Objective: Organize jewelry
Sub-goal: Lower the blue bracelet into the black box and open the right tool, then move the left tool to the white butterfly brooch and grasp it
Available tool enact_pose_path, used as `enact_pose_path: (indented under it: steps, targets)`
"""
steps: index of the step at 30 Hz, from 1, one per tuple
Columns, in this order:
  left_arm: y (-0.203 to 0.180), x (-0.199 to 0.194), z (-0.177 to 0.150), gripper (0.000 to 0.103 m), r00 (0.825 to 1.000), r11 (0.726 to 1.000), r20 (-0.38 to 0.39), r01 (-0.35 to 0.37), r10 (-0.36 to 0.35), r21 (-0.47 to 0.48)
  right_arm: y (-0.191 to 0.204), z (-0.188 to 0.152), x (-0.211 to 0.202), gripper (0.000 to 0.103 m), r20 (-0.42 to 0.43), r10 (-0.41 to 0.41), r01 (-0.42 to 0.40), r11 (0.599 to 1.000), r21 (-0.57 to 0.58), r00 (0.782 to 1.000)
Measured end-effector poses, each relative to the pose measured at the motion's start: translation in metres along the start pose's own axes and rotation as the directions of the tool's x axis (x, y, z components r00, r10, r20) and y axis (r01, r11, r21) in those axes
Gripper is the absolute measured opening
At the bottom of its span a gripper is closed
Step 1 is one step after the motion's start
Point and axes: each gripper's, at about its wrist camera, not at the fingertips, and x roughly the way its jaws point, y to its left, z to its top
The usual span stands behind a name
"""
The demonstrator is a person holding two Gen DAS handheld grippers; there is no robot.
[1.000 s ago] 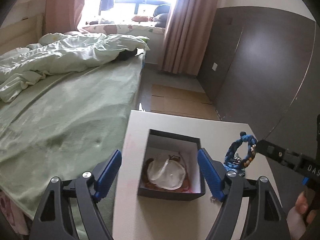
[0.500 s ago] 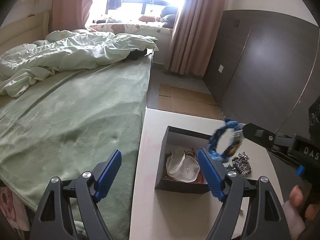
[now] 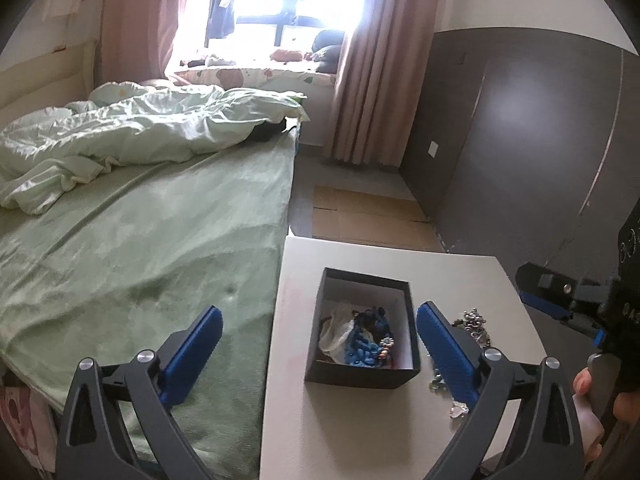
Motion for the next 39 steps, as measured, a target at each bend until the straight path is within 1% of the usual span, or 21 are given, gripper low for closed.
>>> enact_pose_path:
  steps: [5, 7, 15, 20, 24, 26, 30, 35, 39]
  targets:
    - [-0.013, -0.007, 0.001, 0.094, 1.0, 1.0, 0.016, 0.006, -0.007, 0.02, -0.012, -0.004, -0.014, 0.089, 0.0, -0.061, 0.061, 0.998, -0.003, 0.998]
    - [-0.017, -0.008, 0.002, 0.094, 1.0, 1.0, 0.016, 0.007, -0.008, 0.028, -0.018, -0.006, -0.02, 0.092, 0.004, -0.083, 0.083, 0.997, -0.002, 0.997]
    - [-0.036, -0.013, 0.0, 0.094, 1.0, 0.998, 0.017, 0.021, -0.022, 0.064, -0.037, -0.01, -0.044, 0.092, 0.012, -0.118, 0.118, 0.993, 0.009, 0.993]
    - [-0.046, -0.013, -0.003, 0.094, 0.999, 0.996, 0.008, 0.043, -0.043, 0.079, -0.049, -0.012, -0.052, 0.092, 0.004, -0.148, 0.148, 0.989, 0.021, 0.989]
    - [-0.062, -0.006, -0.009, 0.094, 0.997, 0.992, -0.028, 0.078, -0.075, 0.103, -0.063, -0.019, -0.054, 0.092, -0.035, -0.189, 0.19, 0.981, 0.035, 0.981]
    - [-0.071, -0.002, -0.012, 0.089, 0.994, 0.988, -0.055, 0.099, -0.094, 0.116, -0.067, -0.021, -0.057, 0.092, -0.042, -0.193, 0.194, 0.98, 0.038, 0.98]
    - [-0.087, 0.008, -0.02, 0.085, 0.987, 0.983, -0.104, 0.134, -0.122, 0.127, -0.078, -0.025, -0.061, 0.092, -0.055, -0.211, 0.213, 0.976, 0.046, 0.976]
    - [-0.112, 0.017, -0.034, 0.081, 0.977, 0.971, -0.163, 0.162, -0.134, 0.175, -0.096, -0.031, -0.063, 0.092, -0.085, -0.246, 0.253, 0.965, 0.074, 0.965]
    - [-0.125, 0.03, -0.046, 0.08, 0.969, 0.967, -0.201, 0.181, -0.144, 0.178, -0.108, -0.032, -0.065, 0.092, -0.095, -0.261, 0.269, 0.959, 0.085, 0.961]
